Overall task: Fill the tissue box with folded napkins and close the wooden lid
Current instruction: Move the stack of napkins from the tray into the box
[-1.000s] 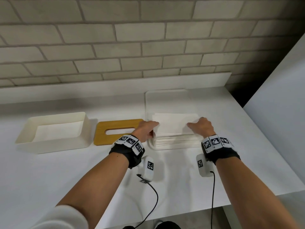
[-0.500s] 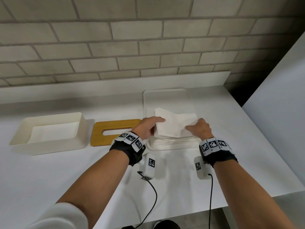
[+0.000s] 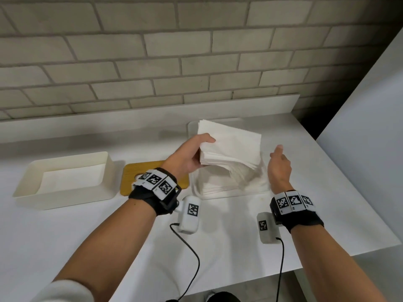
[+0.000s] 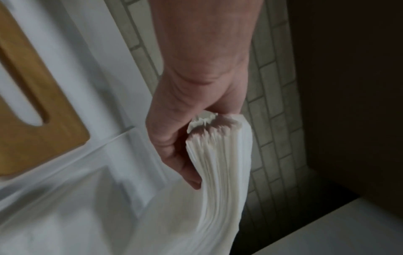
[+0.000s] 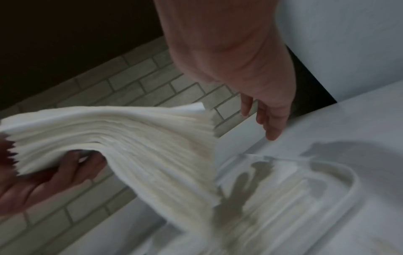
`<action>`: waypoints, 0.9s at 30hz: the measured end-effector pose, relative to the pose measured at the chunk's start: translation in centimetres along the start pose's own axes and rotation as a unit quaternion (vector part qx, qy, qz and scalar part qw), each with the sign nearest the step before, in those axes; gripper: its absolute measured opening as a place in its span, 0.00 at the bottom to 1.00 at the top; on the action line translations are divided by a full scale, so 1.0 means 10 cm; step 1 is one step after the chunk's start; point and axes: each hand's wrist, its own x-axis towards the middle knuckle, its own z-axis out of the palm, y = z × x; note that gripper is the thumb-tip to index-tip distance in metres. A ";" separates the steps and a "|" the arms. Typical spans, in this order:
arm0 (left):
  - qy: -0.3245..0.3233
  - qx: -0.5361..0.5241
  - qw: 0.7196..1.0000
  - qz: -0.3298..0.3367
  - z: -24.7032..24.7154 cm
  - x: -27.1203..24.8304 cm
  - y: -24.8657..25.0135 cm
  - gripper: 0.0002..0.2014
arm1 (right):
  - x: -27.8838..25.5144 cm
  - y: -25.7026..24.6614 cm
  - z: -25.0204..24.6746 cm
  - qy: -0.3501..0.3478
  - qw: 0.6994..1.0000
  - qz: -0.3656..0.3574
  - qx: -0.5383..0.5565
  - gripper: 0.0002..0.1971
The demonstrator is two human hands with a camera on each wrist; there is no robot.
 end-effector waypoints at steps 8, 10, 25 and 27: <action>-0.013 -0.045 0.995 0.092 -0.09 -0.76 0.52 0.02 | -0.36 -0.15 0.13 -0.213 0.912 0.157 0.313 0.36; -0.041 -0.075 0.992 0.097 -0.16 -0.92 0.59 0.00 | -0.52 -0.20 0.18 -0.280 0.872 0.186 0.355 0.32; 0.056 0.008 0.998 -0.029 -2.05 -1.53 -0.69 0.13 | -1.75 0.06 0.77 -0.539 0.802 0.211 0.146 0.21; 0.056 0.012 0.997 -0.051 -2.21 -1.62 -0.84 0.20 | -1.83 0.20 0.97 -0.532 0.820 0.182 0.106 0.23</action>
